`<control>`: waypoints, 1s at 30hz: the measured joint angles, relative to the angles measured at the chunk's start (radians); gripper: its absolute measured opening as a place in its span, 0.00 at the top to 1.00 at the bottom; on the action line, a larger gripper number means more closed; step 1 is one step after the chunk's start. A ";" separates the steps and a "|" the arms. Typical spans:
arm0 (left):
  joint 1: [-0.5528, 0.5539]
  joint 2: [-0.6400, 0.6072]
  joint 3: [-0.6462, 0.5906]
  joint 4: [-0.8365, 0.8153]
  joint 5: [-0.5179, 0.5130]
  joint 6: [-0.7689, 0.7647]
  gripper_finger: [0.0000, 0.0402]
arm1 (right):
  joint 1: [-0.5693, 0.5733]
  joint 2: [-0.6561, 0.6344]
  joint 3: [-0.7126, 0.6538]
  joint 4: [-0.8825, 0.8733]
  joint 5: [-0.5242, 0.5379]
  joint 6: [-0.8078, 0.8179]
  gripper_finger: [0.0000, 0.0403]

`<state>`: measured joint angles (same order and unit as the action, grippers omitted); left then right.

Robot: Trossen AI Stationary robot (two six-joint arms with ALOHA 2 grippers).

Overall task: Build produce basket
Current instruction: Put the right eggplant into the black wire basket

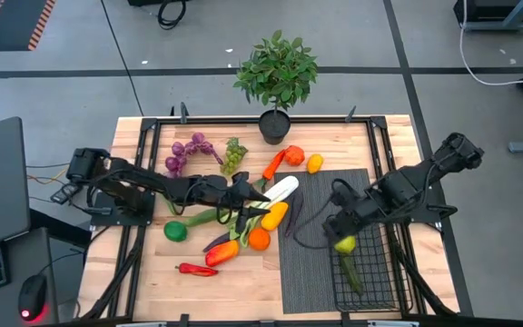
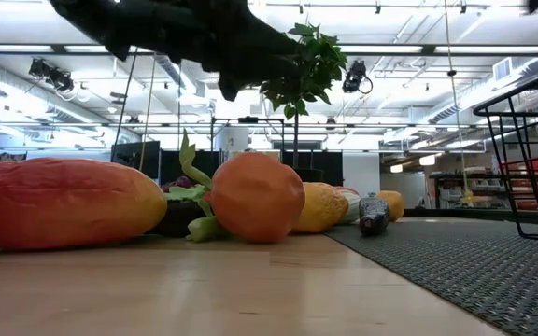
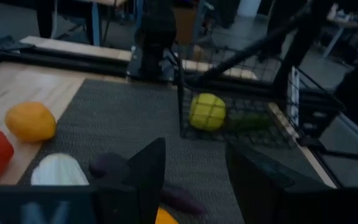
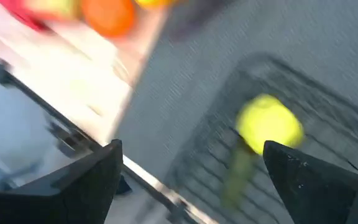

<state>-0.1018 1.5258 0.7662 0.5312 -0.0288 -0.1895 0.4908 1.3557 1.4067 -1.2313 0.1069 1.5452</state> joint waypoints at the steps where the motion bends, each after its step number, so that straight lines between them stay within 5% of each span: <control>1: -0.006 -0.018 0.000 -0.027 0.000 -0.001 0.57 | -0.019 0.001 0.000 0.022 0.015 -0.011 0.03; 7: -0.095 -0.080 -0.012 0.065 -0.031 0.044 0.57 | -0.168 0.046 0.000 0.112 0.052 -0.174 0.03; 16: -0.177 -0.172 -0.121 0.067 -0.229 0.106 0.57 | -0.391 0.233 0.000 0.131 -0.076 -0.397 0.03; 30: -0.254 -0.323 -0.237 0.060 -0.239 -0.005 0.57 | -0.475 0.443 0.000 0.086 -0.101 -0.463 0.12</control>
<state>-0.3555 1.2025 0.5289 0.5909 -0.2674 -0.1950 0.0154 1.7990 1.4063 -1.1454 0.0063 1.0820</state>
